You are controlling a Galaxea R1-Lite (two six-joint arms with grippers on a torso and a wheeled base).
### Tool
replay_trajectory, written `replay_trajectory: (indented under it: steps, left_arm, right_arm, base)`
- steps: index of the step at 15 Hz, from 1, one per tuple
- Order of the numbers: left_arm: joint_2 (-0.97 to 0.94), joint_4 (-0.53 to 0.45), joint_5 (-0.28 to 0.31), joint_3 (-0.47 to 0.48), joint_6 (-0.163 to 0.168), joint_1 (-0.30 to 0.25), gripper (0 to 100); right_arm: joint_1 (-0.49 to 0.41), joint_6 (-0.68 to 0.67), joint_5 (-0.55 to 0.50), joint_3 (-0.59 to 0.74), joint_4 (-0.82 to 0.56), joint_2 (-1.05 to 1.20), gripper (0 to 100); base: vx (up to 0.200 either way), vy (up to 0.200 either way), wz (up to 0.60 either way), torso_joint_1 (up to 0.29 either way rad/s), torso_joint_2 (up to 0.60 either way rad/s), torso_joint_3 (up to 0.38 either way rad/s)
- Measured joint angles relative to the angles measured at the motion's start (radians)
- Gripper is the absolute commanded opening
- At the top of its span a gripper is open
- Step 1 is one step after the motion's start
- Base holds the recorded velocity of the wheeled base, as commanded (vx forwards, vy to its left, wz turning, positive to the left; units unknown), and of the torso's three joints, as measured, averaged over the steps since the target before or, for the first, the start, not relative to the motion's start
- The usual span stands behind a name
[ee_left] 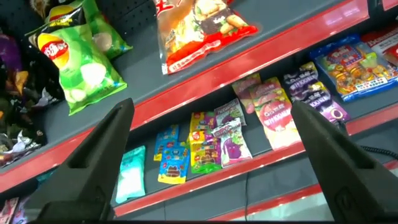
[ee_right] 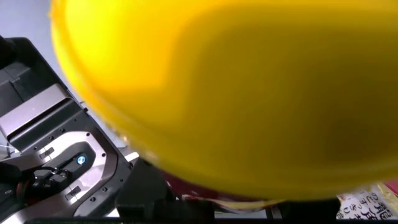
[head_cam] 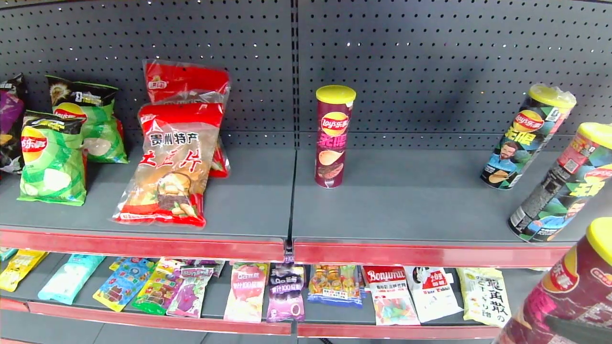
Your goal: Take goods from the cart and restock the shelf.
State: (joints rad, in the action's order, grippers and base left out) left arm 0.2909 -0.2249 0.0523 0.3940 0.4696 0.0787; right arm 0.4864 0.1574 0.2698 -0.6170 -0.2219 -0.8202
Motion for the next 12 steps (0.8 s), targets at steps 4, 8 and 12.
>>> replay_trajectory:
  steps: [4,8,12]
  left_arm:
    - [-0.005,0.0,-0.003,-0.003,0.0,0.0,100]
    - [-0.009,0.0,-0.003,-0.002,0.02,-0.001,100]
    - [-0.009,0.001,-0.003,-0.001,0.02,0.0,100]
  right_arm:
    - [0.0,0.001,0.001,0.022,0.002,0.002,0]
    - [0.0,0.002,0.001,0.024,0.031,0.006,0]
    - [0.0,0.003,0.001,0.025,0.029,0.006,0]
  base:
    - [0.0,0.0,0.0,0.0,0.0,0.0]
    - [0.0,0.0,-0.3,0.002,0.0,-0.001]
    - [0.0,0.0,-0.15,-0.002,0.0,0.001]
